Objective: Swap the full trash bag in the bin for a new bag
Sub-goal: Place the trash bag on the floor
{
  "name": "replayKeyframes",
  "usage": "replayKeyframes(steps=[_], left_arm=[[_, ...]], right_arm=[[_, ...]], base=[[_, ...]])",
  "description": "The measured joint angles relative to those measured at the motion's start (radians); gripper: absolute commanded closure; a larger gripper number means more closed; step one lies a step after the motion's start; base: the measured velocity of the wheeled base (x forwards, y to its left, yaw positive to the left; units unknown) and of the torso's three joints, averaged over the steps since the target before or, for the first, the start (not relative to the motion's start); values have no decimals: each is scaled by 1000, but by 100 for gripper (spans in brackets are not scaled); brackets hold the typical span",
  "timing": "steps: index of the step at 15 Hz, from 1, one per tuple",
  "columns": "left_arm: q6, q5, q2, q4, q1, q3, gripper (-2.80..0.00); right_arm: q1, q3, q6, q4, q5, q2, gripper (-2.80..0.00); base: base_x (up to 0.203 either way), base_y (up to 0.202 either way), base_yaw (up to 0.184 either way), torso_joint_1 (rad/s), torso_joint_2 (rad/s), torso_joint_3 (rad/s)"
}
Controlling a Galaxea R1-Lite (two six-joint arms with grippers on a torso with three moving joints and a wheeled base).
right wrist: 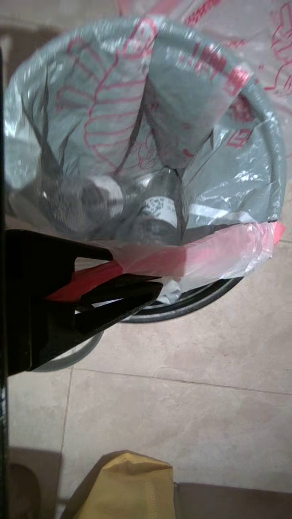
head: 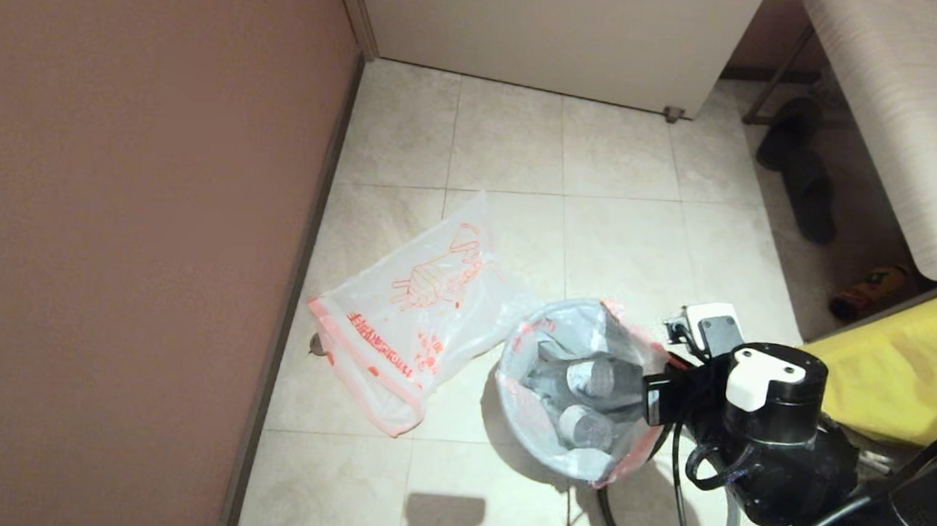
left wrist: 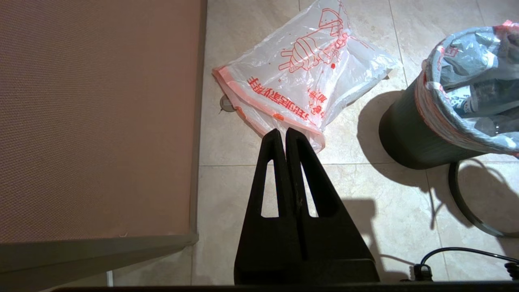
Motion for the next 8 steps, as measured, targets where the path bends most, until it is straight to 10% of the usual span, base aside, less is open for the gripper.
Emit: replayKeyframes(steps=[8], left_arm=[[0, 0, 0, 0, 0, 0, 0]], right_arm=[[81, -36, 123, 145, 79, -104, 0]], base=[[0, 0, 0, 0, 0, 0]])
